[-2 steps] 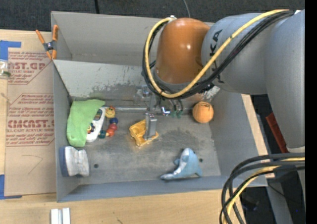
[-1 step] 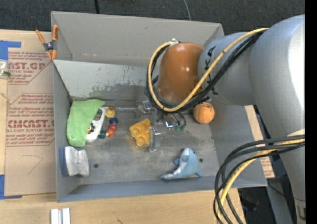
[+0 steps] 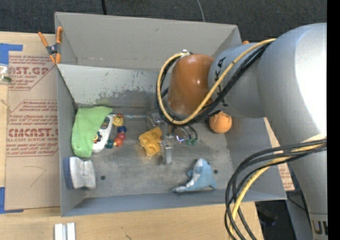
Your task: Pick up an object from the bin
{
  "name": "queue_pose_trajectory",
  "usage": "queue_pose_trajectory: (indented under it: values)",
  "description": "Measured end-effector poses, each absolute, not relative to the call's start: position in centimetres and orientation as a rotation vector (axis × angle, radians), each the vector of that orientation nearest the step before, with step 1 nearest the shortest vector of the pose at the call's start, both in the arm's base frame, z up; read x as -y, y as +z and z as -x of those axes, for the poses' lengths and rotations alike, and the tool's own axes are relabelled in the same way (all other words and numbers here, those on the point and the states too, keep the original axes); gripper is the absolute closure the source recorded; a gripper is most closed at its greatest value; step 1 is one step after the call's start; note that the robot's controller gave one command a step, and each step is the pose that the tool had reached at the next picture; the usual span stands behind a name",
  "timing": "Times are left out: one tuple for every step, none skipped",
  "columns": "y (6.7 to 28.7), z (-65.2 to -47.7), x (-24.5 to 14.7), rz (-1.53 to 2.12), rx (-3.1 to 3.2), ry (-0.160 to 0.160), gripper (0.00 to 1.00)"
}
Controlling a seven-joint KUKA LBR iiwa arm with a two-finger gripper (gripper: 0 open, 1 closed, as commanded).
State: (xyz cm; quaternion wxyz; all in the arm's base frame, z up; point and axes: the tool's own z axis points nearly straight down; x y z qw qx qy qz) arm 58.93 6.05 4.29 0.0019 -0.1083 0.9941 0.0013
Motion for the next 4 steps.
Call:
queue_pose_trajectory:
  values:
    - [7.0, -58.8, -6.4, 0.340, -3.113, 0.004, 0.00]
    - [7.0, -56.9, -6.1, 0.505, -3.095, 0.006, 1.00]
    - [7.0, -56.9, -6.1, 0.505, -3.095, 0.006, 1.00]
    - [7.4, -56.8, -6.1, 0.506, -3.100, 0.006, 1.00]
